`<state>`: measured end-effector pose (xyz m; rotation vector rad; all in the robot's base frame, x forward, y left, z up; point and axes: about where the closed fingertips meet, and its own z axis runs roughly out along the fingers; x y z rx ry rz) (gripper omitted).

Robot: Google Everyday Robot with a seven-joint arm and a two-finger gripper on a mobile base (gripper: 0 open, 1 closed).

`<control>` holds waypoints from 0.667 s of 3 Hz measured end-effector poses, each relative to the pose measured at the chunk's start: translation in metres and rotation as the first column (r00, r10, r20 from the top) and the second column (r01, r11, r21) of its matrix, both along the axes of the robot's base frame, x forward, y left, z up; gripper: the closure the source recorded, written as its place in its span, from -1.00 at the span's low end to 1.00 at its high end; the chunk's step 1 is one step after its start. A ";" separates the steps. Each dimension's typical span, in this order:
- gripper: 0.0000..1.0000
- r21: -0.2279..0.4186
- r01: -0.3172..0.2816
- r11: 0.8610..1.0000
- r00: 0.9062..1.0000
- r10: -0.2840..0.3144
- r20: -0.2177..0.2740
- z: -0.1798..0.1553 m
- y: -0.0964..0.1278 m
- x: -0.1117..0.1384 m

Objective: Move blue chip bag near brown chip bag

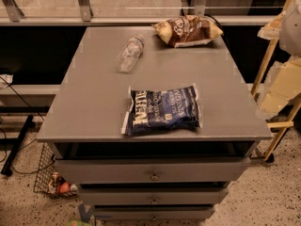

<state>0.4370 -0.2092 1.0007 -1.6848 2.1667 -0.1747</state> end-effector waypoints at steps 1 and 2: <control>-1.00 0.000 0.000 1.000 1.000 0.000 0.000 0.000 0.000 0.000; -1.00 0.025 -0.053 0.998 0.998 0.054 -0.028 -0.014 0.010 0.017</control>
Offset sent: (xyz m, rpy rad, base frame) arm 0.0429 0.0241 -0.0399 0.0633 0.0904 0.1372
